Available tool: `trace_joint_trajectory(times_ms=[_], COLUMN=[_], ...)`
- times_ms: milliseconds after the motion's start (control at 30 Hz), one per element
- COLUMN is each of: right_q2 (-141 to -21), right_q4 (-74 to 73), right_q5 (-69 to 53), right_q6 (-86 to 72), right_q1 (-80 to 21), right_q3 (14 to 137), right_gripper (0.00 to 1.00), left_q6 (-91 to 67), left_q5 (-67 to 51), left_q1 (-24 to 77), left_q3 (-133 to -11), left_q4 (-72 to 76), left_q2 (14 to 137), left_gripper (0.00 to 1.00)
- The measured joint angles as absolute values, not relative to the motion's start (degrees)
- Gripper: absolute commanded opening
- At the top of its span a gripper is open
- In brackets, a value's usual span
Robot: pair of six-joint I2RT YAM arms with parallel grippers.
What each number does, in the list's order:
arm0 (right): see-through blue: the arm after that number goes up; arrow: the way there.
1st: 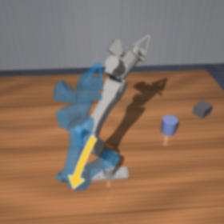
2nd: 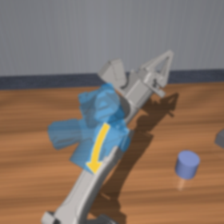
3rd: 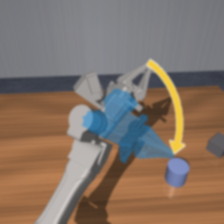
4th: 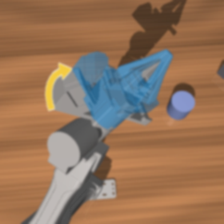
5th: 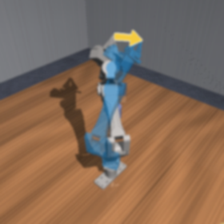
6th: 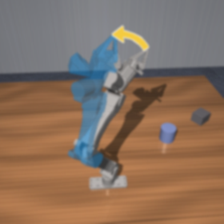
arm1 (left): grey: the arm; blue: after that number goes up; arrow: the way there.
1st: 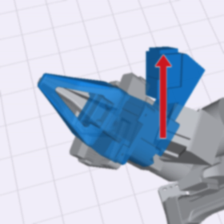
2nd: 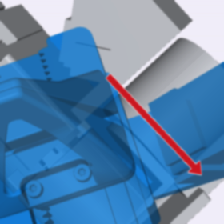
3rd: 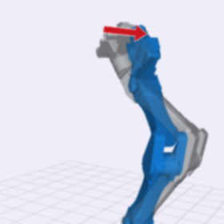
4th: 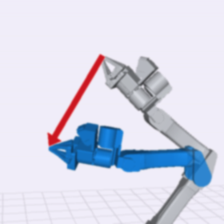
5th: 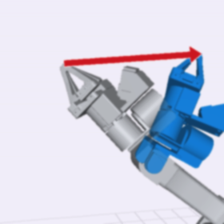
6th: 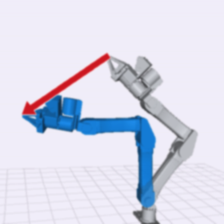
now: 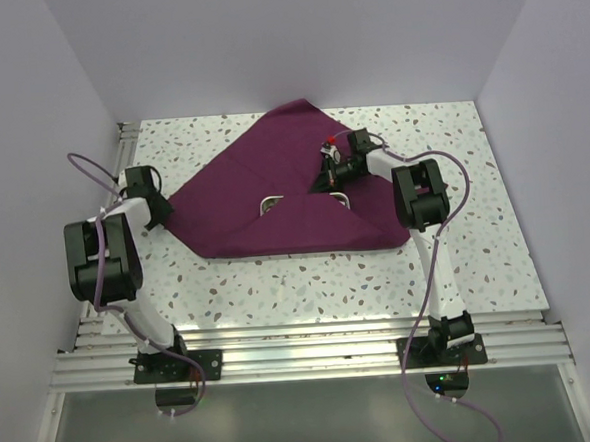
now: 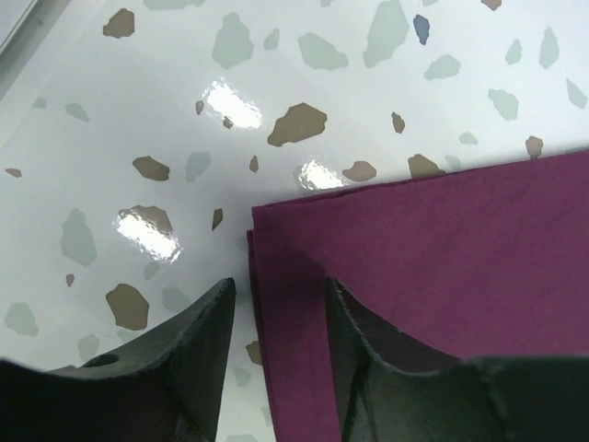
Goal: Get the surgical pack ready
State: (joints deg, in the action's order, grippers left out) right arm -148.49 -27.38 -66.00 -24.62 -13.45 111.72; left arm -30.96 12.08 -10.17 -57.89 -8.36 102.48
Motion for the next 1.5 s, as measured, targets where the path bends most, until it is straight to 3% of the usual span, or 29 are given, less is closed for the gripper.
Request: trace_joint_trajectory(times_ms=[167,567,867,1100,1500], right_q2=[-148.46,-148.44,-148.42,-148.07,-147.79], right_q4=[-27.27,-26.74,-26.52,-25.78,-25.65], right_q5=[-66.17,-67.13,-67.18,-67.16,-67.02], right_q6=[-24.62,-24.88,-25.15,-25.47,-25.45], right_q1=[-13.45,-13.52,-13.56,-13.61,-13.67], right_q3=[111.61,111.2,111.07,110.37,109.86], right_gripper=[0.0,0.0,0.0,0.0,0.0], left_q6=[-31.05,-30.94,-30.26,-27.68,-13.61], left_q5=[13.32,13.26,17.5,30.46,53.06], left_q1=[-10.46,-10.55,-7.31,4.64,25.26], left_q3=[-58.33,-59.83,-57.56,-57.71,-66.22], left_q4=[-7.73,-4.32,-4.62,-6.35,-6.96], left_q2=[103.26,105.75,103.15,97.73,99.18], left_gripper=[0.35,0.0,0.0,0.0,0.0])
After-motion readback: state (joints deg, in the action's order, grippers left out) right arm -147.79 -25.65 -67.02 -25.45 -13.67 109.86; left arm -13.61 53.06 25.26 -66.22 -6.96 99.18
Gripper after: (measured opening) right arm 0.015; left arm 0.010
